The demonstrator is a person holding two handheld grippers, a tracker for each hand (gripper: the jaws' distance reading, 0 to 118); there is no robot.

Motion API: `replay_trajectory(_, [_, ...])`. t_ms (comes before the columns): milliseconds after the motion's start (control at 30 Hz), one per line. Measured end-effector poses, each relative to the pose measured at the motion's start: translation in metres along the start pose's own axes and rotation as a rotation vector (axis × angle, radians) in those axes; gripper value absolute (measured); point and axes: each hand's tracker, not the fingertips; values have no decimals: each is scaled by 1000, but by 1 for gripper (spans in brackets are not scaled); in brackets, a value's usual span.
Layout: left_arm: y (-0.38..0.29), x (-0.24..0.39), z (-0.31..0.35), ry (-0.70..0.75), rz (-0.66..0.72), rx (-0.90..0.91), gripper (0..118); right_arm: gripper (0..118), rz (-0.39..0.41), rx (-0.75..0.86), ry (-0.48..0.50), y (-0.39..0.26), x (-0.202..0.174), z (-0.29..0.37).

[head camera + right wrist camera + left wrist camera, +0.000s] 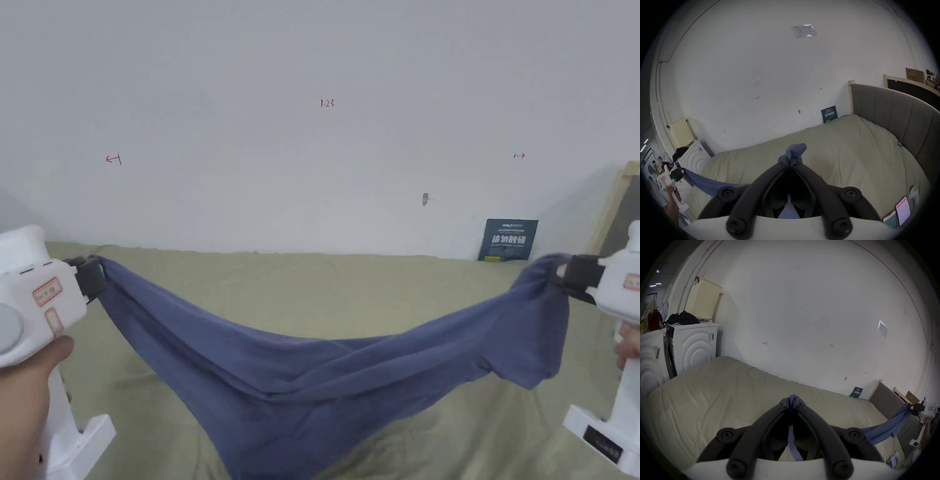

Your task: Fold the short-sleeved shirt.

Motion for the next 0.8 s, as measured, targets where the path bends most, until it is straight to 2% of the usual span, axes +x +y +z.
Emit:
replay_trajectory(200, [-45,-17,93,-12,38,-31,0,2,18,-71,-3,-72,21,85])
replay_trajectory(267, [-66,-28,126,-14,48,-78,0,2,11,-128,-10,-105,31,112])
replay_trajectory(333, [-93,-42,154,-23,55,-139,0,2,41,-186,-41,-143,40,133])
replay_trajectory(467, [-159,-65,184,22,-17,-311,0,2,93,-349,-106,-224,60,150])
replay_trajectory(533, [-191,-77,190,58,-14,-376,0,2,93,-398,-147,-262,76,146])
replay_trajectory(633, [-231,-104,182,127,2,-455,0,3,52,-431,-207,-300,96,142])
replay_trajectory(667, [-238,-109,180,137,7,-469,7,15,44,-415,-222,-307,100,142])
replay_trajectory(700, [-243,-115,178,135,21,-461,21,44,39,-395,-231,-312,105,142])
replay_trajectory(733, [-249,-119,177,127,34,-450,60,84,45,-393,-232,-315,108,140])
replay_trajectory(767, [-251,-124,177,121,33,-438,118,118,54,-406,-252,-316,110,140])
replay_trajectory(800, [-250,-126,175,143,3,-444,116,118,71,-459,-257,-317,113,139])
